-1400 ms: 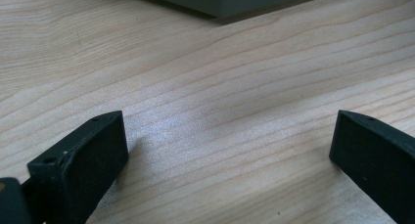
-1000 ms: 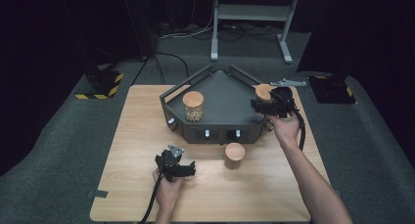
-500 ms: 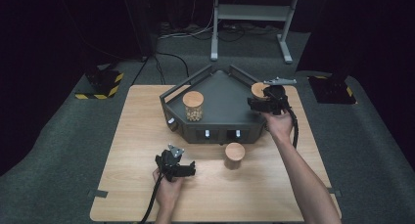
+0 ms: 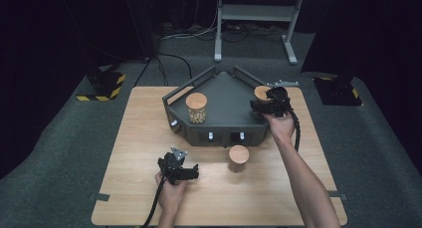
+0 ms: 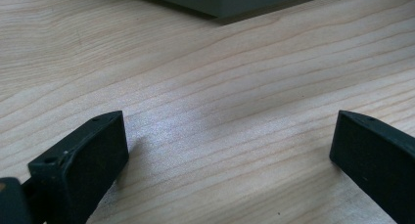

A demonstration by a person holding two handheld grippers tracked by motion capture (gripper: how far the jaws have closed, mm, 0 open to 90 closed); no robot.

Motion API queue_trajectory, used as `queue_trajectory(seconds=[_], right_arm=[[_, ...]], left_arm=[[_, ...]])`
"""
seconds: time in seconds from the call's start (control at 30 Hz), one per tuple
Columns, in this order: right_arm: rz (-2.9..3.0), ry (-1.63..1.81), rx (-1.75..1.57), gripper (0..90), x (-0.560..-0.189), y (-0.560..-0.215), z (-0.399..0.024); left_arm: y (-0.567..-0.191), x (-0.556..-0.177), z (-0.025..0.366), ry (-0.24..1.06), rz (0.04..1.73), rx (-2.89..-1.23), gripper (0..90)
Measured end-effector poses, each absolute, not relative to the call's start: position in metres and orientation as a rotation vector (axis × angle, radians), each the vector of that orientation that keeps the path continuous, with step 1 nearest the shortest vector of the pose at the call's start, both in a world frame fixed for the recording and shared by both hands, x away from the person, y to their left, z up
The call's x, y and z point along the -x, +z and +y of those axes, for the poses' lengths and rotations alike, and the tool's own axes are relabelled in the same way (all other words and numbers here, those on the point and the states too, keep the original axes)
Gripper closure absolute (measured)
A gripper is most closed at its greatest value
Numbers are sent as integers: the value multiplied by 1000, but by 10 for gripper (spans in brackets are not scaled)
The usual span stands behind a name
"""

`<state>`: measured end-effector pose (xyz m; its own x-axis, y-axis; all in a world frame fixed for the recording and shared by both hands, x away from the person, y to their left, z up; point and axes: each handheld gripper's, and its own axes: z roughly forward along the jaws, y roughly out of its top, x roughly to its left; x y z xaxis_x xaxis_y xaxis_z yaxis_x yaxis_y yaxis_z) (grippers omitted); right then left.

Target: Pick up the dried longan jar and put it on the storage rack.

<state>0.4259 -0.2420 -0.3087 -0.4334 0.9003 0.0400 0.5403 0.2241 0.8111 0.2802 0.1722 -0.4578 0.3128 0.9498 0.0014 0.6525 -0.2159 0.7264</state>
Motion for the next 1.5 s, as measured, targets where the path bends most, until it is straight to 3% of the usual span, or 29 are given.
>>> queue_trajectory(seconds=[1.23,1.5], right_arm=[[2112,1074,-1248,245,-432,-321,-241],[2115,1100,-1266,204,-434,-322,-246]], left_arm=[[-458,-280,172,611,1414,-1957,8],[-458,-280,172,611,1414,-1957,8]])
